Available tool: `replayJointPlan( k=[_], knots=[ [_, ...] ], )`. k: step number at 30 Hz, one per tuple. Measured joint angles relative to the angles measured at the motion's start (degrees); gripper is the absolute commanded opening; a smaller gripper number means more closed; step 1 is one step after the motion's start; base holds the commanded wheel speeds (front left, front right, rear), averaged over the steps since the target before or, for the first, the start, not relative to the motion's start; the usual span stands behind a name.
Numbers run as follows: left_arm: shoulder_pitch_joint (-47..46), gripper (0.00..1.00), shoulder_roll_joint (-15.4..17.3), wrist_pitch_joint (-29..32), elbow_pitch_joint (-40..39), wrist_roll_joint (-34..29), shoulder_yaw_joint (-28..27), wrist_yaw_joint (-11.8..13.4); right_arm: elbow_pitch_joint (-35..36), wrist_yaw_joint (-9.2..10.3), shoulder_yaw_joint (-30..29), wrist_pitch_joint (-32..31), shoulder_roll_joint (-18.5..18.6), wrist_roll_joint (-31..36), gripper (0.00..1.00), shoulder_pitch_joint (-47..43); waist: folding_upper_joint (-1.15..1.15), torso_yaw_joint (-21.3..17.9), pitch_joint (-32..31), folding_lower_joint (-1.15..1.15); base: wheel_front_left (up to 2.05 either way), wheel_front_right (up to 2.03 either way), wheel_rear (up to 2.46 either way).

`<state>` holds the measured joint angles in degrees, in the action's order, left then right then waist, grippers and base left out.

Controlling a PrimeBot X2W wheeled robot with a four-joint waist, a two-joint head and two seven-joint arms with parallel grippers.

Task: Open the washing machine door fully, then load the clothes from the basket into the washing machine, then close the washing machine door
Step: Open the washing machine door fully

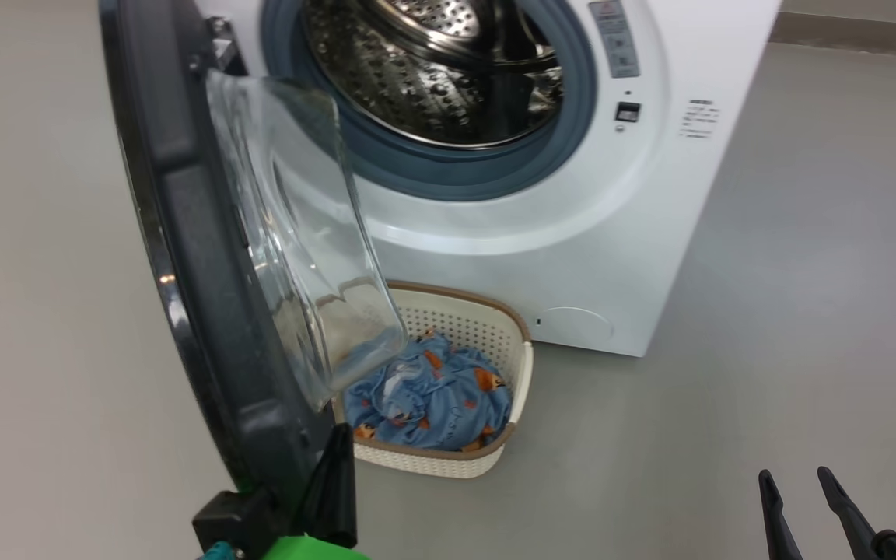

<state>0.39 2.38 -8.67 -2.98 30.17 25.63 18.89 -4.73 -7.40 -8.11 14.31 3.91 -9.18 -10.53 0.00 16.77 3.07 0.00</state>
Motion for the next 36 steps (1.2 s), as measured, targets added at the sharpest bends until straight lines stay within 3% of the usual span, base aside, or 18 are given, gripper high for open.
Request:
replayJointPlan(
  k=[16,27,36],
  knots=[
    [-0.43,0.0,2.16,-3.59,1.63,1.43,-9.16,2.89,0.01,0.0,0.77,0.0,0.92,-0.05,1.0,0.2,0.0,7.72,1.5,0.0,0.0,0.0,0.0],
    [-8.14,0.0,1.12,-5.54,13.97,2.82,-19.53,2.21,0.02,0.0,3.19,0.0,2.92,-0.56,1.0,0.19,0.0,9.68,2.78,0.0,0.0,0.0,0.0],
    [-14.43,0.0,-0.59,-5.54,19.82,-1.68,-31.9,0.04,0.29,0.0,3.9,0.0,5.01,-0.59,1.0,0.17,0.0,8.61,4.58,0.0,0.0,0.0,0.0]
  ],
)
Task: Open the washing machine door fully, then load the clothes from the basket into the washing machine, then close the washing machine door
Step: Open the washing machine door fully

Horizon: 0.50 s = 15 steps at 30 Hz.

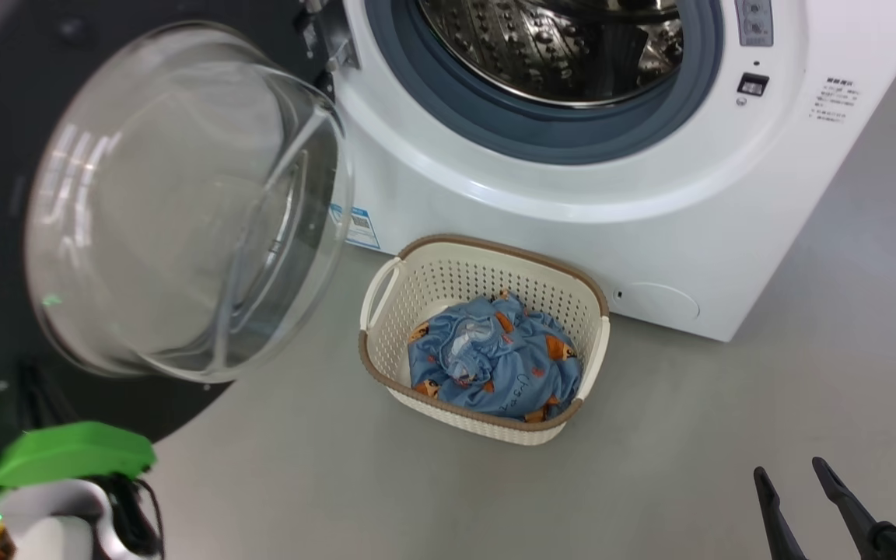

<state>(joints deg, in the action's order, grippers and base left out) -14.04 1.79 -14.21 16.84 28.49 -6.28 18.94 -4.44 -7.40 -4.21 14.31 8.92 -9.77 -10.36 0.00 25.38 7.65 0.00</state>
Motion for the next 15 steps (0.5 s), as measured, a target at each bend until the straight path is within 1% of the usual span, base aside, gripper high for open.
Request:
replayJointPlan(
  k=[7,11,15],
  knots=[
    [-5.88,0.0,-0.92,-0.01,4.34,-3.16,-8.81,-1.16,0.24,0.0,0.38,0.0,2.1,-0.53,1.0,0.07,0.0,-1.01,2.49,0.0,0.0,0.0,0.0],
    [-9.45,0.0,-1.01,-0.42,7.53,-5.53,-13.43,-2.68,0.34,0.0,1.16,0.0,2.88,-0.57,1.0,0.99,0.0,-1.66,4.03,0.0,0.0,0.0,0.0],
    [-12.94,0.0,-0.37,-0.43,10.95,-7.94,-17.23,-4.23,0.4,0.0,1.82,0.0,3.55,-0.68,1.0,2.33,0.0,-2.62,5.17,0.0,0.0,0.0,0.0]
  ],
)
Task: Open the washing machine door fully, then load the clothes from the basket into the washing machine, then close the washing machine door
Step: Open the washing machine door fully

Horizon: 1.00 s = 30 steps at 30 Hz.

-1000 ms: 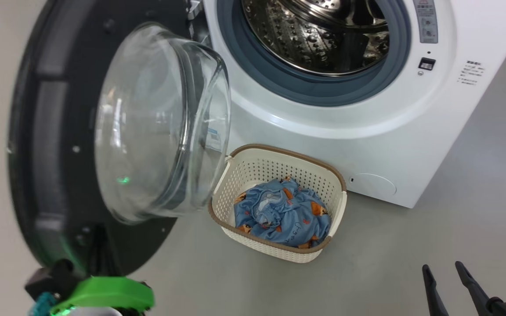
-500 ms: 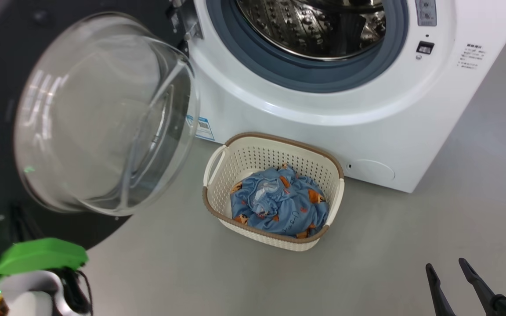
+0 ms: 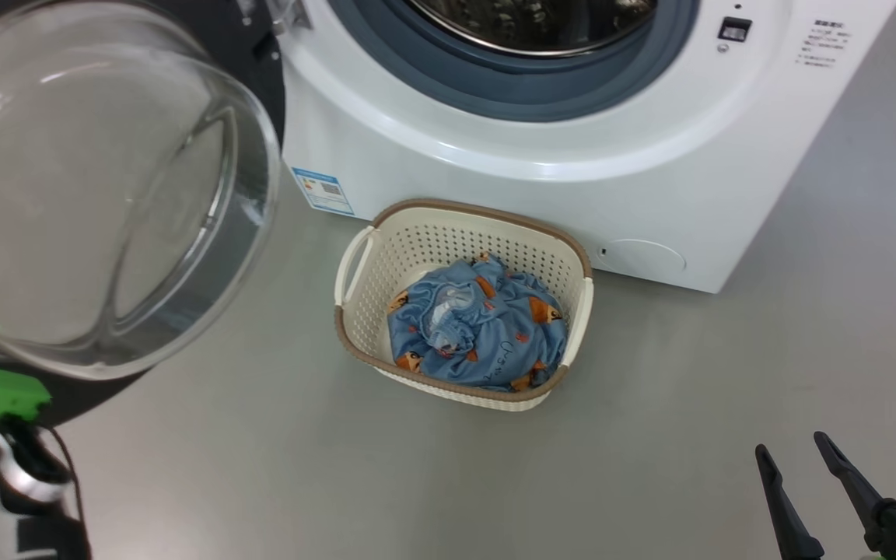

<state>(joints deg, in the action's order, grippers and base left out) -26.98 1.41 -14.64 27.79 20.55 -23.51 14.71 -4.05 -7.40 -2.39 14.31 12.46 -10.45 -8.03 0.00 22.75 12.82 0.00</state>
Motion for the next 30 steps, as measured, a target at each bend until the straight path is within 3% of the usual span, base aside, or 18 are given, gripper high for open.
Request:
replayJointPlan(
  k=[7,14,30],
  knots=[
    [-4.98,0.0,4.28,0.0,7.73,-4.86,-4.87,-0.93,-0.57,0.0,1.21,0.0,0.31,-0.35,1.0,0.84,0.0,-2.33,0.87,0.0,0.0,0.0,0.0],
    [-7.71,0.0,6.15,0.0,11.32,-7.32,-7.69,-0.92,-0.86,0.0,1.38,0.0,0.29,-0.7,1.0,1.13,0.0,-3.42,1.05,0.0,0.0,0.0,0.0],
    [-9.28,0.0,5.93,0.0,14.04,-10.28,-9.59,-2.49,-1.6,0.0,0.89,0.0,-1.48,-0.79,1.0,1.1,0.0,-2.36,-2.16,0.0,0.0,0.0,0.0]
  ],
)
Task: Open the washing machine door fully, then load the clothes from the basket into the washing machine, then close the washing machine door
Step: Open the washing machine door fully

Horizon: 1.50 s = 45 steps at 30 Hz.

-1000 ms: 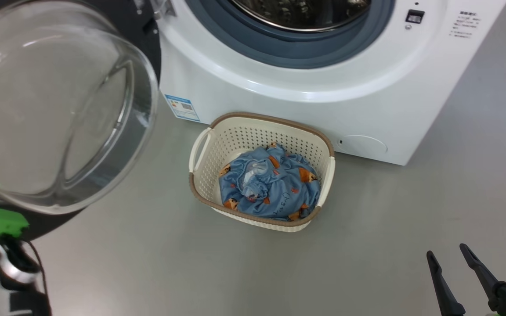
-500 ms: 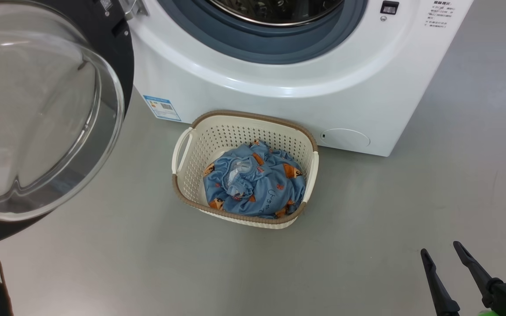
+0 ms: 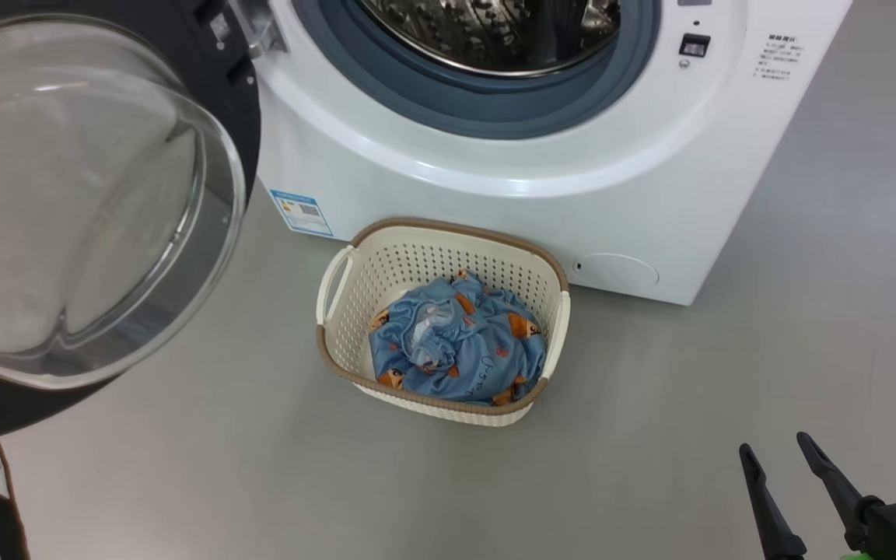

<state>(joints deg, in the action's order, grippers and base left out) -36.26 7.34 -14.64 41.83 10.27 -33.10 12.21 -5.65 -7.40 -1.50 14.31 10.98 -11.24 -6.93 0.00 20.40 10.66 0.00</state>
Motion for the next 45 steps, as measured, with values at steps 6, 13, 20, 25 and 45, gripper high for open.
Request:
replayJointPlan(
  k=[6,13,20,25,45],
  knots=[
    [0.01,0.0,-1.25,0.0,-0.71,0.01,-0.05,-1.78,-0.66,0.0,-0.04,0.0,-0.73,0.0,1.0,0.0,0.0,0.65,-1.6,0.0,0.0,0.0,0.0],
    [1.18,0.37,-3.77,0.0,-4.42,0.02,2.52,-6.0,-0.93,0.0,-0.03,0.0,-2.34,0.01,1.0,-0.01,0.0,1.34,-3.96,0.0,0.0,0.0,0.0],
    [5.45,1.0,-5.36,0.78,-12.1,0.13,6.55,-9.37,-1.08,0.0,0.14,0.0,-3.31,0.0,1.0,-0.03,0.0,0.86,-5.22,0.0,0.0,0.0,0.0],
    [9.95,1.0,-6.04,2.75,-19.78,0.38,10.39,-10.99,-1.13,0.0,0.76,0.0,-3.48,0.0,1.0,-0.02,0.0,-0.4,-5.49,0.0,0.0,0.0,0.0],
    [33.71,1.0,-5.71,0.48,-32.61,0.55,33.76,-15.21,0.32,0.0,7.1,0.0,-5.25,0.36,1.0,4.03,0.0,-11.4,-7.93,0.0,0.0,0.0,0.0]
  ],
)
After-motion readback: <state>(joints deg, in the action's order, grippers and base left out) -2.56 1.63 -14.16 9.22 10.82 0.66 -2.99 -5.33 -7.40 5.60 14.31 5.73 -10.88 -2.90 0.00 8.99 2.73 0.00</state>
